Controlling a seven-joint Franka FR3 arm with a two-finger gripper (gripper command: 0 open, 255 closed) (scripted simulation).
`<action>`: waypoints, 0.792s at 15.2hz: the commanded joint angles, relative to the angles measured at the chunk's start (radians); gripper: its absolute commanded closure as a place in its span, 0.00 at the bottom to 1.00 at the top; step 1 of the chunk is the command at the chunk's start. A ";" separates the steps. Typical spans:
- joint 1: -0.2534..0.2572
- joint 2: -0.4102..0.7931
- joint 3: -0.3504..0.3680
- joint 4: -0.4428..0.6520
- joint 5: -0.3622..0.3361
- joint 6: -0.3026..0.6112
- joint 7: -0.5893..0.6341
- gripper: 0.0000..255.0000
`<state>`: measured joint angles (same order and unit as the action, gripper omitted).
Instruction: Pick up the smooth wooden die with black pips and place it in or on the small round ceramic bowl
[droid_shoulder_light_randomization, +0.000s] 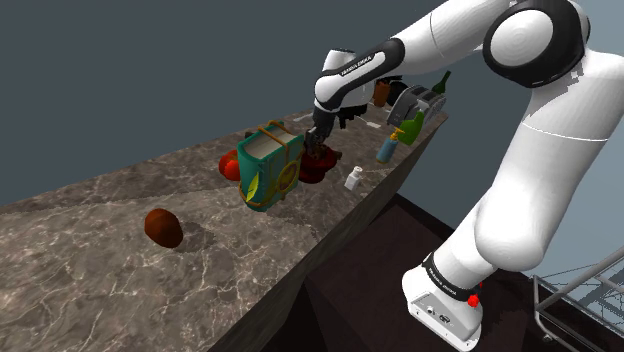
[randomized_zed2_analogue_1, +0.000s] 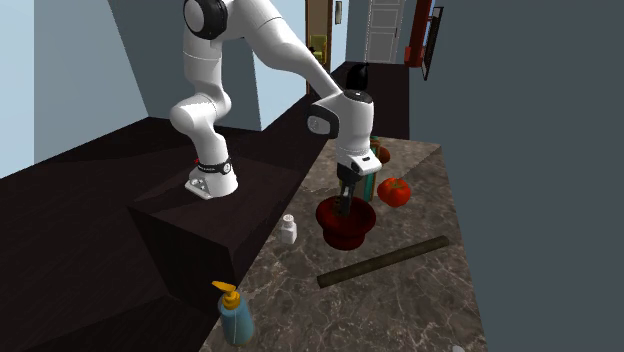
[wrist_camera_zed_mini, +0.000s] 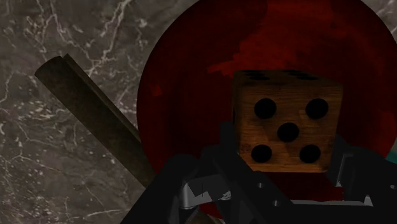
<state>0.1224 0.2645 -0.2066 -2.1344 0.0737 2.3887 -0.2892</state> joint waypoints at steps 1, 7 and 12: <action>0.000 0.000 0.000 0.000 0.000 0.000 0.000 1.00; 0.000 0.000 0.000 0.000 0.000 0.000 0.000 0.00; 0.007 -0.082 -0.009 0.033 -0.027 -0.113 0.018 0.00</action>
<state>0.1290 0.1885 -0.2148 -2.1090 0.0488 2.2909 -0.2724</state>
